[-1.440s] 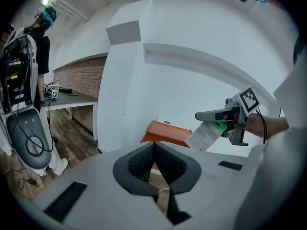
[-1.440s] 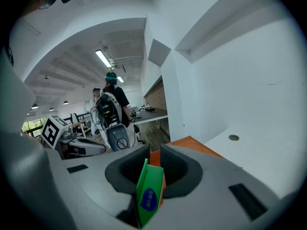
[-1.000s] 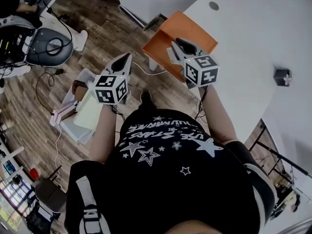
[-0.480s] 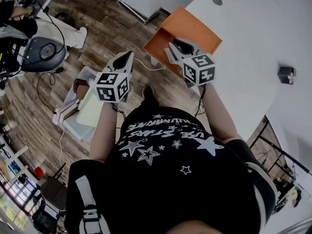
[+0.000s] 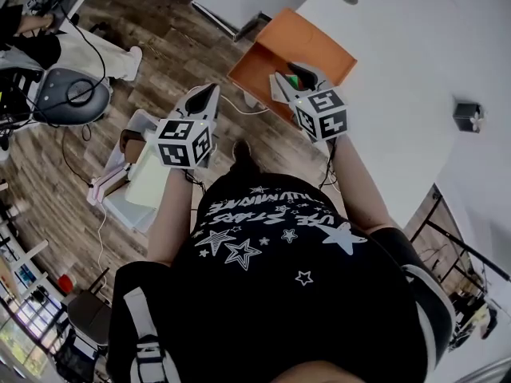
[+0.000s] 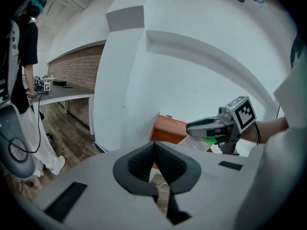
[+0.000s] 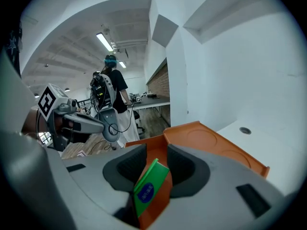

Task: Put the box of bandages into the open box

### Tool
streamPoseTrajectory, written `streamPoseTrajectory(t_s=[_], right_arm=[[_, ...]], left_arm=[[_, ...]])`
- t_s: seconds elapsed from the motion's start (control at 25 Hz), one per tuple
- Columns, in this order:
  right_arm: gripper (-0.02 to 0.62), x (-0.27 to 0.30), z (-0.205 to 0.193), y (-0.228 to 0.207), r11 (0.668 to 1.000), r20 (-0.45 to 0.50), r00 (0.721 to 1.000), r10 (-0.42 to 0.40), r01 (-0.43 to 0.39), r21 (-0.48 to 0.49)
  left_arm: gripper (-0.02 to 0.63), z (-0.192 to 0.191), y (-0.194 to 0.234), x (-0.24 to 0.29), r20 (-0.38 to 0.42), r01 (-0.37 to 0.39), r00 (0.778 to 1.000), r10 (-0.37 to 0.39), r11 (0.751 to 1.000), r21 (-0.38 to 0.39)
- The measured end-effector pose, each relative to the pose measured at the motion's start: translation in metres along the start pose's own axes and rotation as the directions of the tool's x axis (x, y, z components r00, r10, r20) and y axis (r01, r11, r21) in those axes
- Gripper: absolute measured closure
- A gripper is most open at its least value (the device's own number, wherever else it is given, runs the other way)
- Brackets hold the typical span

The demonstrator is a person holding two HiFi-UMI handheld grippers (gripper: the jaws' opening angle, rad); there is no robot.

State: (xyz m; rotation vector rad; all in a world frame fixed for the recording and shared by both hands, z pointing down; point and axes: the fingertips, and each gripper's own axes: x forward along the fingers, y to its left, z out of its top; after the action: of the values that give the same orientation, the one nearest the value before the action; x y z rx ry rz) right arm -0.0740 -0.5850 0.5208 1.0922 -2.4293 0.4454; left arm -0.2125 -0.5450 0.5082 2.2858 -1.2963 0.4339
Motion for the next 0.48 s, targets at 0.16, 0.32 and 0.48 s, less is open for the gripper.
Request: streamPoseTrajectory(t_s=[0.16,0.32,0.48], right_arm=[[0.471,-0.013,-0.002,-0.005,1.0,0.008,1.0,-0.018,0.018,-0.009],[0.468,-0.028,-0.002,-0.013,0.999,0.018,0.999,-0.031,0.031,-0.021],[0.463,-0.048,-0.004,-0.015,0.999,0.035,0.998,-0.047,0.048,-0.026]], left_arm=[[0.588,-0.002,-0.01,-0.005,0.008,-0.006,1.0,0.006,1.0,-0.001],[0.588,-0.002,-0.023,-0.006,0.017,-0.01,1.0,0.01,1.0,-0.001],[0.588,-0.006,-0.04,-0.014,0.027,-0.011,1.0,0.011,1.0,0.003]])
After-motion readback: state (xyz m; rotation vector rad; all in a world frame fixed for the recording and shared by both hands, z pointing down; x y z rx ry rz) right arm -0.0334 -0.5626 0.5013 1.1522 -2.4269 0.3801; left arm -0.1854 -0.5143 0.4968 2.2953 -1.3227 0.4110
